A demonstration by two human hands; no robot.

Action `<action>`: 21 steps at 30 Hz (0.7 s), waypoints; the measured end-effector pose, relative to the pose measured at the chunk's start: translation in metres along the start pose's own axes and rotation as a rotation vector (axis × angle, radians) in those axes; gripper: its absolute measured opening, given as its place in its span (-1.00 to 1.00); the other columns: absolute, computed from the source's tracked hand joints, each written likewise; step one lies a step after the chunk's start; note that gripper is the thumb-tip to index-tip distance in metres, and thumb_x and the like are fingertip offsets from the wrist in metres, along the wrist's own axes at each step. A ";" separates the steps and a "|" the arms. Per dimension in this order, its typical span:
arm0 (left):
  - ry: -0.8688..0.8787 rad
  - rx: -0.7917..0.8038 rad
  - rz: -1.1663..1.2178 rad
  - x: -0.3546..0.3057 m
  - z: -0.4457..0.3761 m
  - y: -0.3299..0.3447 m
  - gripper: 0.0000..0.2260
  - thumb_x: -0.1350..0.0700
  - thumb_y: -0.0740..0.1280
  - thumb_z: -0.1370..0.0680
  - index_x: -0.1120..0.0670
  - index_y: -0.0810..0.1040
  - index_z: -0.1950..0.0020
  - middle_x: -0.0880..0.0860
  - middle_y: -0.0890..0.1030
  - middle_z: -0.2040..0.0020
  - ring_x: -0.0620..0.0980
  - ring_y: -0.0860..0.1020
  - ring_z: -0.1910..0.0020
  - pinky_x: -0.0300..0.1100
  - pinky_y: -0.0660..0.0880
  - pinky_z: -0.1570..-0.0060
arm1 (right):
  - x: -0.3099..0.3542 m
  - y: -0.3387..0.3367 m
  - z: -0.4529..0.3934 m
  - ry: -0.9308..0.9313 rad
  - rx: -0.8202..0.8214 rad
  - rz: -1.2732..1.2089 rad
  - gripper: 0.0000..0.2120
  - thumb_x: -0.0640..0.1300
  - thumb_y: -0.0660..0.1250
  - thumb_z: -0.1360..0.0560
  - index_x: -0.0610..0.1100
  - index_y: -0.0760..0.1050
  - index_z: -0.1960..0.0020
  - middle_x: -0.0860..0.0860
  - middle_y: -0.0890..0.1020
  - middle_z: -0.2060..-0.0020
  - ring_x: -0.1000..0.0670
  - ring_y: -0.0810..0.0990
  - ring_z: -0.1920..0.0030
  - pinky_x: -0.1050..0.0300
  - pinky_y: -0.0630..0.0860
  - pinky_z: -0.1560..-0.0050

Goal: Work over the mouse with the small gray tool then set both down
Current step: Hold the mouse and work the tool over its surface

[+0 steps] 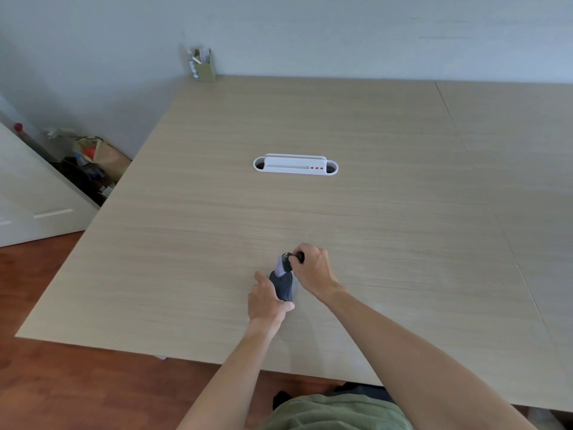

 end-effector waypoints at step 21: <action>-0.016 -0.006 0.014 0.001 -0.001 0.001 -0.25 0.14 0.62 -0.24 0.17 0.23 -0.24 0.16 0.55 -0.06 0.22 0.59 -0.03 -0.03 0.57 0.14 | -0.014 -0.012 -0.001 0.120 -0.007 0.087 -0.83 -0.30 0.15 -0.42 -0.26 0.51 0.22 -0.14 0.61 0.28 -0.14 0.54 0.29 0.07 0.41 0.37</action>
Point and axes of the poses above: each hand's wrist, its own z-axis away from the middle knuckle, its own y-axis out of the palm, x = y × z, the point moved 1 cm from there along -z, towards the middle knuckle
